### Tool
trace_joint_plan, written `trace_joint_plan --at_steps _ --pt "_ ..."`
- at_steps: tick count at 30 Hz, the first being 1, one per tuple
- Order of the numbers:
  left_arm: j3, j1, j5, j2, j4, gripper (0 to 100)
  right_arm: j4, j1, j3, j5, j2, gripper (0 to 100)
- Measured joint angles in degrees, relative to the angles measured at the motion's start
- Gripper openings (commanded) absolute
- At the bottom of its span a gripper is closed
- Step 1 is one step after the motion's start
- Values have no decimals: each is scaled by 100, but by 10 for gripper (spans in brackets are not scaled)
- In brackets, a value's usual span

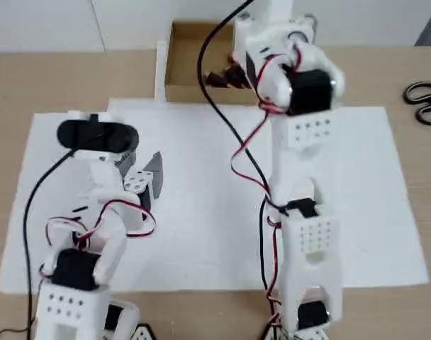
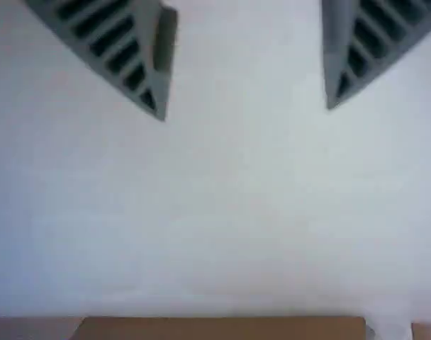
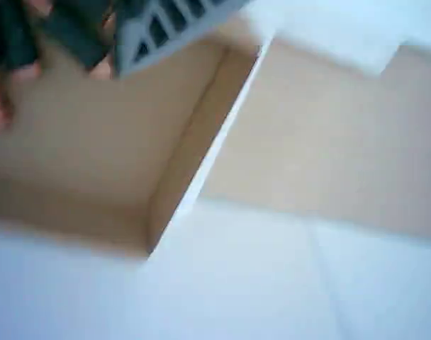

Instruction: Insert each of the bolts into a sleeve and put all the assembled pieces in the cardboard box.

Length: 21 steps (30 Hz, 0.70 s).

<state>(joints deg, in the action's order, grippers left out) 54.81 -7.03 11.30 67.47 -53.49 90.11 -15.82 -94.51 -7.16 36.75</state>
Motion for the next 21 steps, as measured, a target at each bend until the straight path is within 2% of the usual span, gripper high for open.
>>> trace_joint_plan --at_steps 3,10,15,21 --pt "88 26 0 510 -167 137 571 9 26 0 -686 396" --pt "1275 88 0 2092 -167 137 703 -369 1222 0 -2031 396" --pt "1802 88 0 3490 -466 137 703 -281 3156 0 -3543 396" --pt "1837 114 0 3587 -677 141 703 237 6426 0 -6040 396"
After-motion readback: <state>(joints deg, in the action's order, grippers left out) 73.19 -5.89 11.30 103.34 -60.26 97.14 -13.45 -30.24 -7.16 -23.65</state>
